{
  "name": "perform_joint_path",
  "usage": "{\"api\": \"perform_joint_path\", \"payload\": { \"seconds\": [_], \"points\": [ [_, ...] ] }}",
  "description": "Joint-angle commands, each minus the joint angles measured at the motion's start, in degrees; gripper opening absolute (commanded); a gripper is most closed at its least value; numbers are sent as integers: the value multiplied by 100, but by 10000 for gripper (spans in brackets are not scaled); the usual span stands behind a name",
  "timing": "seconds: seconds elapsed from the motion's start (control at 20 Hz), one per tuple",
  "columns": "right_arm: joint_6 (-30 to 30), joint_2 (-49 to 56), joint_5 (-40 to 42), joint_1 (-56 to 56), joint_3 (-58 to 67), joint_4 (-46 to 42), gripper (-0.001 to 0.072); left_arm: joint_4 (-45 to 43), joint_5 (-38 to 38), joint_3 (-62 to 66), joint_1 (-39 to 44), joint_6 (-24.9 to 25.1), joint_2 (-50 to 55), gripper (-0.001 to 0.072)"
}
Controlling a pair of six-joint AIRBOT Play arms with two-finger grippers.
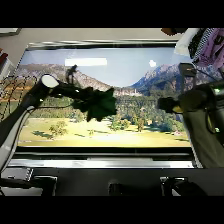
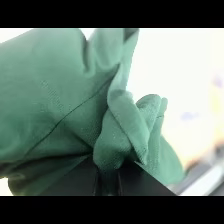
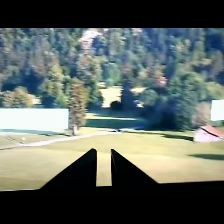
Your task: Fold the clothes and pants, and hang the long-sleeved shirts on hangers.
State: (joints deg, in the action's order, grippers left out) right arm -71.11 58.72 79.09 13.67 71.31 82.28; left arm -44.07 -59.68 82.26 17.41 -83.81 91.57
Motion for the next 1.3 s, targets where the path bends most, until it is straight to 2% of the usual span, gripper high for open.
{"api": "perform_joint_path", "payload": {
  "seconds": [0.0, 0.15, 0.2, 0.3, 0.35, 0.4, 0.5, 0.6, 0.65, 0.75, 0.8, 0.85, 0.9, 1.0, 1.15, 1.25],
  "points": [
    [149, -549, 894, 4, 2, -1576, 144, 299, 376, 153, 1309, -411, 190, 26],
    [151, -966, 754, 4, -2, -2188, 137, 76, 420, 155, 2002, -1163, 835, 31],
    [151, -1040, 619, 4, -13, -2236, 138, 83, 393, 155, 2070, -1298, 1005, 84],
    [323, -1034, 328, 4, -42, -2221, 156, 81, 365, 155, 2009, -1375, 1108, 401],
    [667, -994, 107, 4, -151, -2159, 234, 81, 306, 155, 1862, -1346, 1040, 483],
    [1141, -918, -94, 4, -293, -2057, 289, 79, 164, 155, 1648, -1174, 929, 484],
    [1864, -551, -417, -15, -356, -1443, 317, 17, -269, 155, 1110, -938, 638, 485],
    [1871, -9, -750, -623, -74, 120, 318, -168, -833, 155, 420, -822, 247, 485],
    [1655, 227, -962, -1102, 35, 1078, 318, -258, -1043, 155, 101, -728, 55, 485],
    [505, 721, -1215, -2100, 57, 3141, 321, -358, -1259, 155, -511, -503, -291, 485],
    [-72, 1019, -1132, -2400, 57, 3762, 395, -358, -1281, 155, -776, -450, -407, 489],
    [-527, 1368, -1010, -2500, 57, 4081, 529, -356, -1281, 155, -984, -439, -461, 540],
    [-857, 1698, -929, -2476, 57, 4205, 560, -358, -1292, 155, -1167, -442, -472, 551],
    [-1307, 2343, -892, -2179, 57, 4347, 560, -358, -1296, 153, -1397, -439, -439, 551],
    [-1513, 3040, -1314, -1572, 57, 4802, 554, -361, -1296, 153, -1563, -442, -413, 550],
    [-1453, 3355, -1513, -1139, 57, 4811, 549, -476, -1292, 153, -1589, -442, -413, 550]
  ]
}}
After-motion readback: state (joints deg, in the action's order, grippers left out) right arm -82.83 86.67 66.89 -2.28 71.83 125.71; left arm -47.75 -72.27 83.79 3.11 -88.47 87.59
